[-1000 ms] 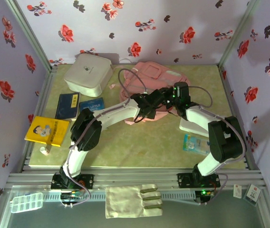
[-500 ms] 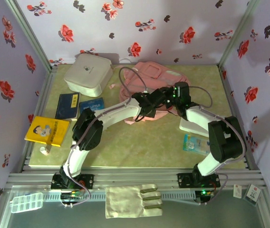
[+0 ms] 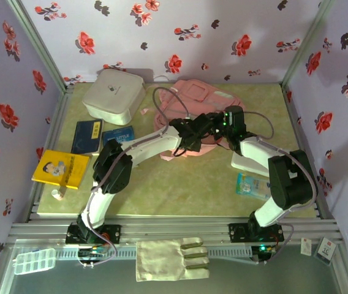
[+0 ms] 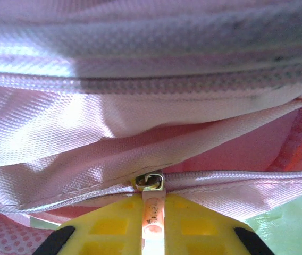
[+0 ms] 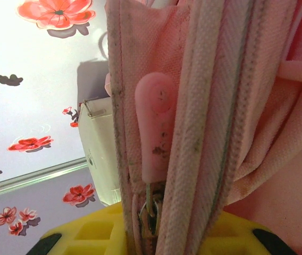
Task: Pack the student bag
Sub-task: Unzip the student bag at the center of the table.
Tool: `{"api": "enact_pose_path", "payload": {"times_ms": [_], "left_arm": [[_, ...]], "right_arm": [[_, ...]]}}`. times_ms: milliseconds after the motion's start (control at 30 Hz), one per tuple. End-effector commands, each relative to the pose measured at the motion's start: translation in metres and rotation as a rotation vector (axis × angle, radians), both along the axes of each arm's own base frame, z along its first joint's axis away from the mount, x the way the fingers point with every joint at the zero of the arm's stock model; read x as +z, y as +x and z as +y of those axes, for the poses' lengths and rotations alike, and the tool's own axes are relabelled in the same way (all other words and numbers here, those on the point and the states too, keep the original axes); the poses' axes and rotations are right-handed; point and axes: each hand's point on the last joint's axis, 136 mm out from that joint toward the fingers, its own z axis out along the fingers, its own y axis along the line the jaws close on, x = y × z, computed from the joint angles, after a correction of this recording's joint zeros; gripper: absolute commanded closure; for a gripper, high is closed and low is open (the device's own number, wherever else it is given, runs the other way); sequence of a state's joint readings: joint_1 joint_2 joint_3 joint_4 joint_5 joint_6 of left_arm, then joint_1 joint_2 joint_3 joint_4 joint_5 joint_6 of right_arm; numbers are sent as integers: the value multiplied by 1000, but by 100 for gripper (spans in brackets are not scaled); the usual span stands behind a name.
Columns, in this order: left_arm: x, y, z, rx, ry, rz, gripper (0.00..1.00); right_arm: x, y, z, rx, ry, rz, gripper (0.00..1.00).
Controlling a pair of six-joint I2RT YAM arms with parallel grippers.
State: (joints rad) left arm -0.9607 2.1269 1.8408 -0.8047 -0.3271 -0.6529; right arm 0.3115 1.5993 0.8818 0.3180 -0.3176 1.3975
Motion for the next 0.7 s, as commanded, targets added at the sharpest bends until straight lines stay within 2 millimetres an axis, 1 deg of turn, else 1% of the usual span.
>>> {"api": "enact_pose_path", "payload": {"times_ms": [0, 100, 167, 267, 400, 467, 567, 667], "left_arm": [[22, 3, 7, 31, -64, -4, 89], [24, 1, 9, 30, -135, 25, 91], [23, 1, 14, 39, -187, 50, 91], [21, 2, 28, 61, -246, 77, 91], [13, 5, 55, 118, -258, 102, 91], [13, 7, 63, 133, -259, 101, 91], [17, 8, 65, 118, -260, 91, 90], [19, 9, 59, 82, -264, 90, 83]], "right_arm": [[21, 4, 3, 27, 19, -90, 76], [19, 3, 2, 26, 11, -82, 76], [17, 3, 1, 23, 3, -78, 76], [15, 2, -2, 18, -14, -72, 76], [11, 2, -3, 16, -27, -67, 76], [11, 2, -3, 18, -26, -66, 76], [11, 2, -3, 22, -26, -66, 76], [10, 2, -2, 24, -25, -64, 76]]}}
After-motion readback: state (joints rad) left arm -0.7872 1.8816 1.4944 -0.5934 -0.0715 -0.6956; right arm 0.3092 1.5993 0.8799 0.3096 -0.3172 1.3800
